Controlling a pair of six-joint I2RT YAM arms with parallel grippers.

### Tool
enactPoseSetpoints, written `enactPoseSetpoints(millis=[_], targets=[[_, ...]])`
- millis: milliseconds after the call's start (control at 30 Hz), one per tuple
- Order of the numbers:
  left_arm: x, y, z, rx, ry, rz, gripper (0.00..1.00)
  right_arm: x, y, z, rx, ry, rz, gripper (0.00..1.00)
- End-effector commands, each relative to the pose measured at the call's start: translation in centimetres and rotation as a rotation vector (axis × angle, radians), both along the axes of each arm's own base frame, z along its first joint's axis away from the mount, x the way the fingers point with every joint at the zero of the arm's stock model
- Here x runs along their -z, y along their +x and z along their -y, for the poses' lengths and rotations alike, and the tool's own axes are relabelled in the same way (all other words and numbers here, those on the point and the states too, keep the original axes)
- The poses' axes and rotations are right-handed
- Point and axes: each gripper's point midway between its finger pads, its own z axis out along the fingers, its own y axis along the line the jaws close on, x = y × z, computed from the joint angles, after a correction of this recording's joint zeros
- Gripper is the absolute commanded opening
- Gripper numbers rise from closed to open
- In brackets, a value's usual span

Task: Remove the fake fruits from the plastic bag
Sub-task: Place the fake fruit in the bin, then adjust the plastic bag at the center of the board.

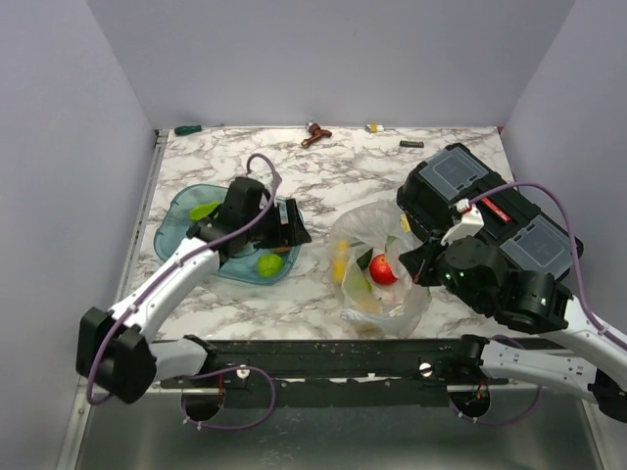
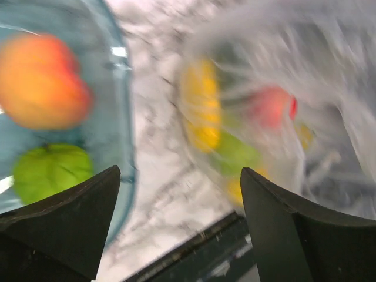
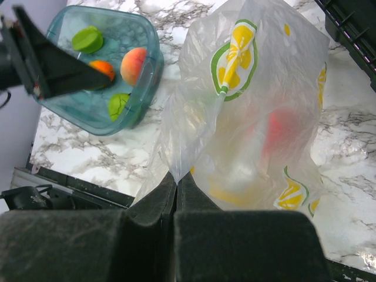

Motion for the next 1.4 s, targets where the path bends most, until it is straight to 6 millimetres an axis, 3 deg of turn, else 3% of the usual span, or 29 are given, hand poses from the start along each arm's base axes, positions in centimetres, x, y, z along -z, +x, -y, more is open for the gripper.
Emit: enactPoseSetpoints(millis=[0,233,400,500,667,800,867,933,1000,1133,1267,1367], targets=[[-2.5,-7.2,4.3,0.22,-0.166,0.033,0.81,-0.8,0.0,0.6,0.018,0.009,0.018,0.01],[-9.9,-13.5,8.5,0.427,-0.431,0.252,0.78,-0.5,0.0,0.8,0.022,0.005,0.017,0.01],[-11.8,-15.1,9.8,0.445,-0.494,0.299,0.76,-4.1,0.6,-0.2,0.006,0.082,0.091,0.01],[-12.6,-15.3,9.4,0.413,-0.513,0.312,0.76,-7.4,1.4,-1.6,-0.021,0.102,0.153,0.01],[-14.0,-16.0,7.7,0.363,-0.561,0.344,0.76,-12.5,4.4,-2.5,0.022,-0.03,0.289,0.01],[-14.8,-16.5,5.6,0.32,-0.53,0.378,0.76,-15.5,5.7,-3.6,0.009,-0.101,0.35,0.01],[-15.1,-16.9,4.8,0.319,-0.509,0.39,0.77,-15.9,5.8,-4.4,-0.016,-0.1,0.357,0.01],[-15.2,-17.4,4.4,0.34,-0.501,0.398,0.77,-14.4,5.5,-5.3,-0.051,-0.097,0.324,0.01],[-14.7,-17.9,4.6,0.378,-0.49,0.384,0.77,-11.5,4.7,-6.3,-0.106,-0.088,0.269,0.01],[-13.3,-19.0,5.9,0.458,-0.518,0.317,0.77,-3.6,1.7,-7.6,-0.26,-0.082,0.11,0.01],[-11.7,-19.3,7.4,0.491,-0.529,0.256,0.79,2.0,-0.8,-5.8,-0.293,-0.149,-0.052,0.01],[-10.9,-19.1,8.8,0.494,-0.48,0.243,0.79,3.8,-1.5,-3.5,-0.252,-0.213,-0.108,0.01]])
